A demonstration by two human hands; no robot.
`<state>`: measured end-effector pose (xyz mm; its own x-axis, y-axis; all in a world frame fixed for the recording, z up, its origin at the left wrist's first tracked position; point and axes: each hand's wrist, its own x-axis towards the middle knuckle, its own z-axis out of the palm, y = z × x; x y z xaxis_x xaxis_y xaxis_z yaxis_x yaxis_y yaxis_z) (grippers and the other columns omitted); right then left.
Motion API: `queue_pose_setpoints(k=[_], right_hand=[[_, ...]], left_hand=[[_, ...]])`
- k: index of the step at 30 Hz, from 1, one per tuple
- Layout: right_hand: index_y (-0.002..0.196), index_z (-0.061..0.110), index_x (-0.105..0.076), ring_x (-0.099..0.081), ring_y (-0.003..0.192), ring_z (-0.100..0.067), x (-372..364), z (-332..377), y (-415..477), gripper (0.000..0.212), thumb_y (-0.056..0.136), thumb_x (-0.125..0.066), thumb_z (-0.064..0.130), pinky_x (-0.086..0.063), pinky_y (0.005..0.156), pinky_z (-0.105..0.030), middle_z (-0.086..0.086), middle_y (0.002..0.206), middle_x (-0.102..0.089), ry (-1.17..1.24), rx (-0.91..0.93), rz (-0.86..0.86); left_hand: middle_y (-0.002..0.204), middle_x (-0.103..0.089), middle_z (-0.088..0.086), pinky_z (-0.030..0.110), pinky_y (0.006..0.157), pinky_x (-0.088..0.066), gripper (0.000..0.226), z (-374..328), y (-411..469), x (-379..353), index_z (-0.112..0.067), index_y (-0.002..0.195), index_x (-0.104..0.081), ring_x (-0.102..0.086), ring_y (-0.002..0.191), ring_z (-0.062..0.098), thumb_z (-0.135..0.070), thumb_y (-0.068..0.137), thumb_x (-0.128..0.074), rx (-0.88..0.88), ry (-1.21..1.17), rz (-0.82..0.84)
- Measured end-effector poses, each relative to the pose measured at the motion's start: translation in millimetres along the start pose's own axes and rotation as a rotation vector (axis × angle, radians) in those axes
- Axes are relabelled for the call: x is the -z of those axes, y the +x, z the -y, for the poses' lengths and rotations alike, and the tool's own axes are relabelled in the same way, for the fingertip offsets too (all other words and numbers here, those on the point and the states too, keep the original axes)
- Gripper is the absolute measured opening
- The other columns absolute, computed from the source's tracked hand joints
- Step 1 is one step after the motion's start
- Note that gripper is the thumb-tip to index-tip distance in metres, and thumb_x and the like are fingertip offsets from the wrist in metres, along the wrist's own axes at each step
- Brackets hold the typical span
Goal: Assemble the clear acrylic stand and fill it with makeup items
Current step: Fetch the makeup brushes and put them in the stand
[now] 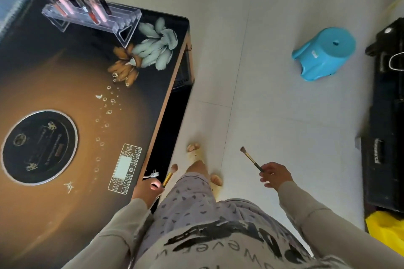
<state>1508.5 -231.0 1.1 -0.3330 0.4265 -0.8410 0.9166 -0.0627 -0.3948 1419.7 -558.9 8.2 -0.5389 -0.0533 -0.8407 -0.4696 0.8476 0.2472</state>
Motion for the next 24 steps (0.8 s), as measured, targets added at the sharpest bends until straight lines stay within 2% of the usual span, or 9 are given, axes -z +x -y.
queue_pose_setpoints(k=[3,6,8,11,13,15,18,21,24], right_hand=[[0.074,0.007,-0.054,-0.054,0.059,-0.022,10,18,18,0.022,0.086,-0.049,-0.011,-0.043,0.055,-0.026,-0.011,0.072,-0.058,0.019,-0.057,-0.013],[0.085,0.002,-0.054,-0.055,0.061,-0.025,20,38,37,0.015,0.088,-0.046,-0.01,-0.043,0.054,-0.025,-0.01,0.07,-0.059,0.025,-0.097,-0.032],[0.087,0.001,-0.054,-0.056,0.061,-0.024,27,55,47,0.012,0.089,-0.047,-0.008,-0.045,0.052,-0.024,-0.009,0.069,-0.059,0.051,-0.137,-0.055],[0.09,-0.001,-0.058,-0.059,0.07,-0.029,38,80,61,0.011,0.09,-0.048,-0.003,-0.052,0.066,-0.033,-0.013,0.078,-0.062,0.087,-0.19,-0.108],[0.089,-0.001,-0.059,-0.06,0.077,-0.03,44,93,70,0.009,0.088,-0.05,-0.005,-0.053,0.076,-0.039,-0.016,0.087,-0.062,0.105,-0.201,-0.138],[0.09,-0.002,-0.06,-0.059,0.075,-0.03,53,107,79,0.01,0.085,-0.053,-0.008,-0.052,0.07,-0.037,-0.02,0.089,-0.063,0.141,-0.213,-0.157],[0.093,-0.002,-0.06,-0.06,0.077,-0.03,66,128,94,0.013,0.085,-0.053,-0.009,-0.052,0.076,-0.039,-0.018,0.088,-0.062,0.161,-0.232,-0.168],[0.095,-0.003,-0.06,-0.061,0.079,-0.03,80,154,116,0.014,0.086,-0.051,-0.008,-0.052,0.082,-0.041,-0.016,0.087,-0.062,0.158,-0.233,-0.169],[0.093,-0.001,-0.06,-0.064,0.088,-0.036,97,187,143,0.013,0.087,-0.05,-0.007,-0.053,0.083,-0.043,-0.015,0.088,-0.062,0.11,-0.231,-0.149]], left_hand=[[0.108,-0.069,0.017,0.031,0.085,-0.047,0.014,-43,27,15,-0.017,0.073,-0.055,-0.063,0.092,0.027,-0.012,0.085,-0.061,-0.023,0.021,0.008],[0.104,-0.07,0.018,0.026,0.079,-0.041,0.025,-92,57,32,-0.021,0.065,-0.051,-0.064,0.097,0.028,-0.012,0.085,-0.062,-0.059,0.065,0.007],[0.104,-0.07,0.017,0.023,0.078,-0.039,0.021,-129,75,46,-0.02,0.067,-0.052,-0.063,0.096,0.027,-0.014,0.085,-0.062,-0.076,0.107,0.006],[0.107,-0.069,0.015,0.025,0.08,-0.041,0.006,-187,98,67,-0.016,0.081,-0.06,-0.062,0.099,0.027,-0.018,0.087,-0.059,-0.123,0.181,0.031],[0.11,-0.068,0.013,0.024,0.083,-0.042,0.016,-226,113,80,-0.01,0.099,-0.064,-0.061,0.104,0.027,-0.019,0.087,-0.058,-0.163,0.241,0.031],[0.112,-0.067,0.013,0.025,0.085,-0.042,0.021,-263,125,93,-0.006,0.104,-0.063,-0.06,0.106,0.027,-0.018,0.087,-0.058,-0.201,0.259,0.03],[0.11,-0.068,0.015,0.027,0.088,-0.045,0.022,-310,138,107,-0.004,0.105,-0.062,-0.062,0.1,0.027,-0.017,0.087,-0.058,-0.243,0.259,0.02],[0.109,-0.068,0.017,0.024,0.078,-0.044,0.022,-345,151,114,-0.001,0.105,-0.062,-0.058,0.086,0.021,-0.014,0.087,-0.058,-0.267,0.241,0.036],[0.109,-0.068,0.017,0.022,0.076,-0.041,0.02,-370,163,118,-0.002,0.103,-0.062,-0.058,0.084,0.022,-0.014,0.088,-0.057,-0.246,0.22,0.057]])
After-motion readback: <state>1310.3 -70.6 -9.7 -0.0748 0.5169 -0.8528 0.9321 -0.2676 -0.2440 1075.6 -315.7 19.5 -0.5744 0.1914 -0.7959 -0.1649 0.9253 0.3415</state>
